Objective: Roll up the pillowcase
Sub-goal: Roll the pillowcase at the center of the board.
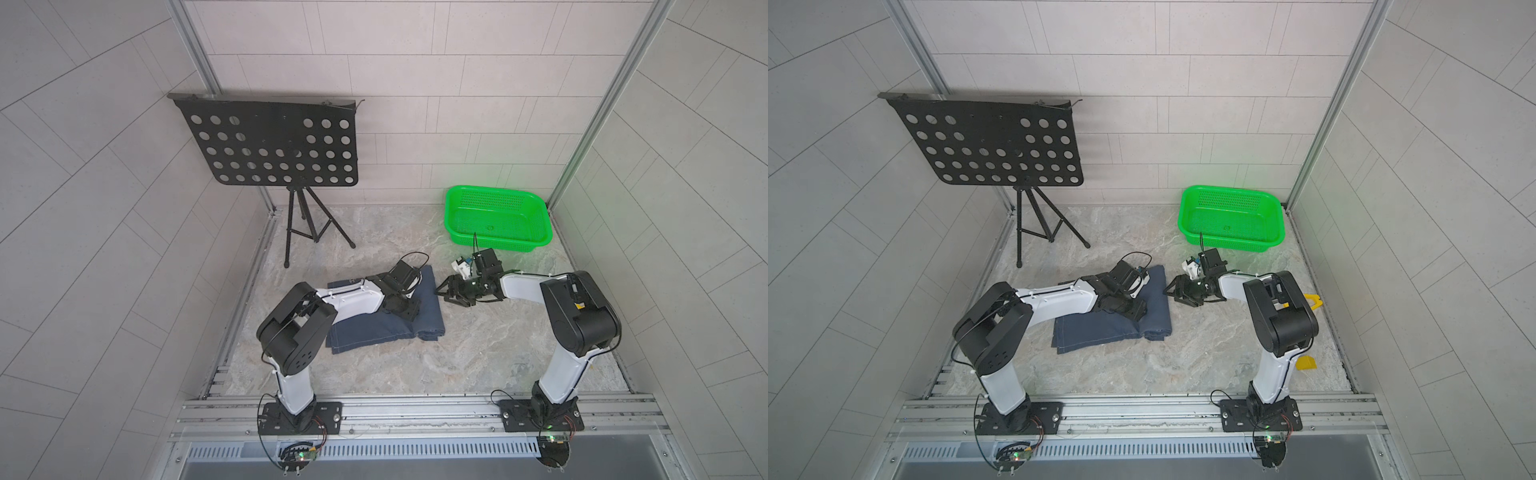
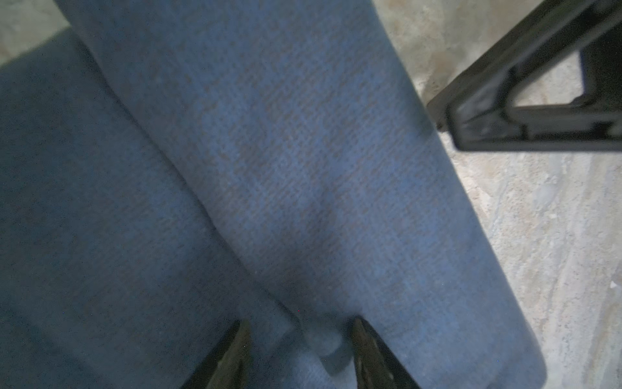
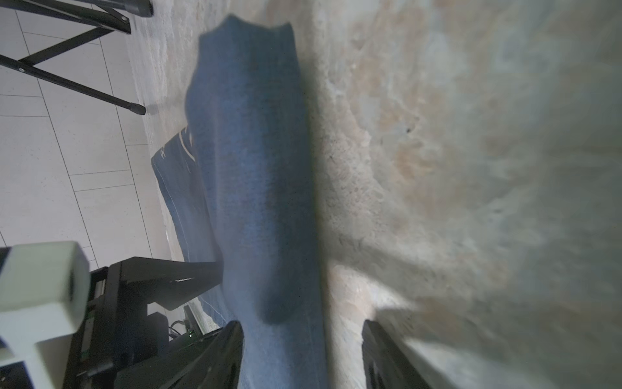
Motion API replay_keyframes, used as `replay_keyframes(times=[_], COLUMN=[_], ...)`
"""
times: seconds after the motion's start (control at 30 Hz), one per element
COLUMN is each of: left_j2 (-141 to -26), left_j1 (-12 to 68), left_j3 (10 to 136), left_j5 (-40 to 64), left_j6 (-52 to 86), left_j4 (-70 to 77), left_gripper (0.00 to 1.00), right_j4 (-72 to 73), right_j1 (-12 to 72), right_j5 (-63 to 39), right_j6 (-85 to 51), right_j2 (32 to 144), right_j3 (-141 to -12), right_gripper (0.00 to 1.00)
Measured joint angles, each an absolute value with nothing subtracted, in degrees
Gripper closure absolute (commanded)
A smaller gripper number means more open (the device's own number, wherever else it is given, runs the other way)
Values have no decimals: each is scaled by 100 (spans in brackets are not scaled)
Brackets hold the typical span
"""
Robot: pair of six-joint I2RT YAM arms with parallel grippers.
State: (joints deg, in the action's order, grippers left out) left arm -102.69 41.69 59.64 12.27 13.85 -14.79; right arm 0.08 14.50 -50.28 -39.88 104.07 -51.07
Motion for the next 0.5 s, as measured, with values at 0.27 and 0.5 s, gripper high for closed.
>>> replay_keyframes(times=[0.27,0.5], left_j2=[-10280,-10276], left_j1=[4165,4165], left_j3=[5964,5964], left_j5=[1214,1247], left_j6=[1339,1323], left_j4=[-1481,-1498], left_gripper=[45,43], right_j4=[821,1251], right_j1=[1575,1575], right_j5=[-5406,-5537], right_j6=[-4357,-4674], right_j2=[10737,10720], right_j3=[-5041,-4847], right_gripper=[63,99])
